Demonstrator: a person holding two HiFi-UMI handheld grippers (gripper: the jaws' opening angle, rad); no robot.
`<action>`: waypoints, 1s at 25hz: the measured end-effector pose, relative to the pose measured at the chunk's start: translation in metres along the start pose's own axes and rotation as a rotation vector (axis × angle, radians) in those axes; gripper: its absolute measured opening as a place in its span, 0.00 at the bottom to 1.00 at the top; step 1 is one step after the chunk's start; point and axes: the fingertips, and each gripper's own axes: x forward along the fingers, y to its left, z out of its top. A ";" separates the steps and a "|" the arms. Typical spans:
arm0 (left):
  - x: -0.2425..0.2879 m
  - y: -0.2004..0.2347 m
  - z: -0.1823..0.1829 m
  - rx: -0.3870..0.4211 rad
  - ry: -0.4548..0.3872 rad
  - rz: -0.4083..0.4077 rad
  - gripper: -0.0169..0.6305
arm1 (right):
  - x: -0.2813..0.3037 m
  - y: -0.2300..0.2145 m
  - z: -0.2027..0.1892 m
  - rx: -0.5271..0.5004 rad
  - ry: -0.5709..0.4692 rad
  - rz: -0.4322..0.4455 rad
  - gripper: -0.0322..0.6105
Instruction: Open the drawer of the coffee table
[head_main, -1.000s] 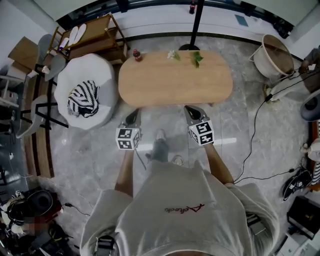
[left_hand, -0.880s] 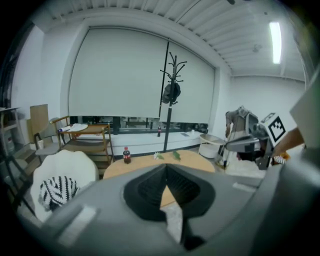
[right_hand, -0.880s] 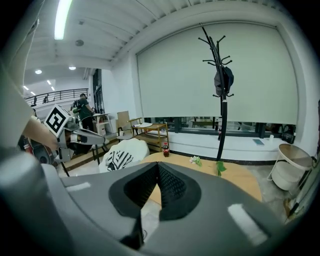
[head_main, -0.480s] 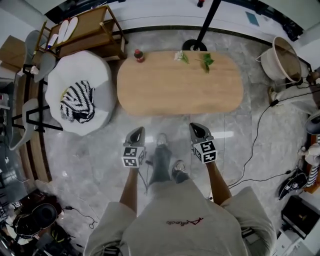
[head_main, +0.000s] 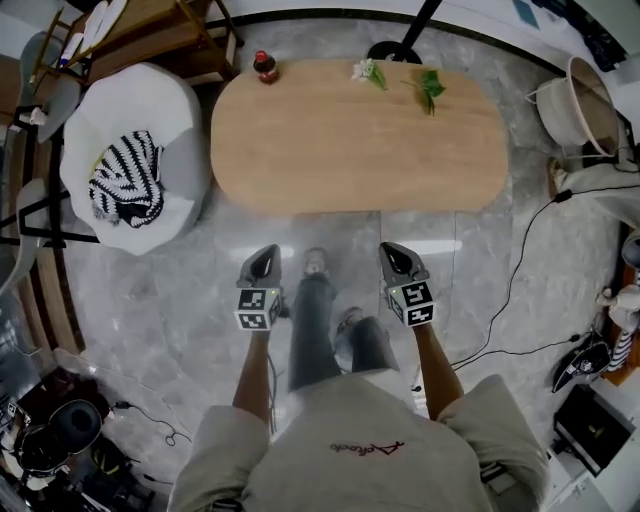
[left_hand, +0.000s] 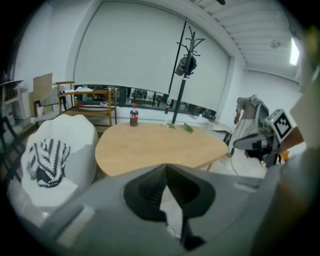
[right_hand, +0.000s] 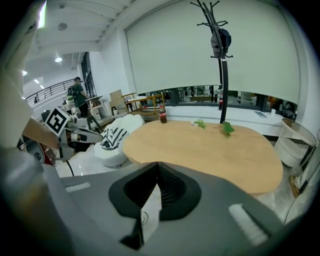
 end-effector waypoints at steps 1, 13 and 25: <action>0.009 0.004 -0.014 0.000 -0.001 0.006 0.03 | 0.008 -0.005 -0.014 -0.001 -0.001 -0.003 0.06; 0.117 0.073 -0.169 0.060 -0.019 0.055 0.03 | 0.127 -0.072 -0.178 -0.032 -0.035 -0.047 0.06; 0.227 0.117 -0.274 0.113 -0.143 0.060 0.03 | 0.236 -0.108 -0.297 -0.133 -0.110 -0.016 0.06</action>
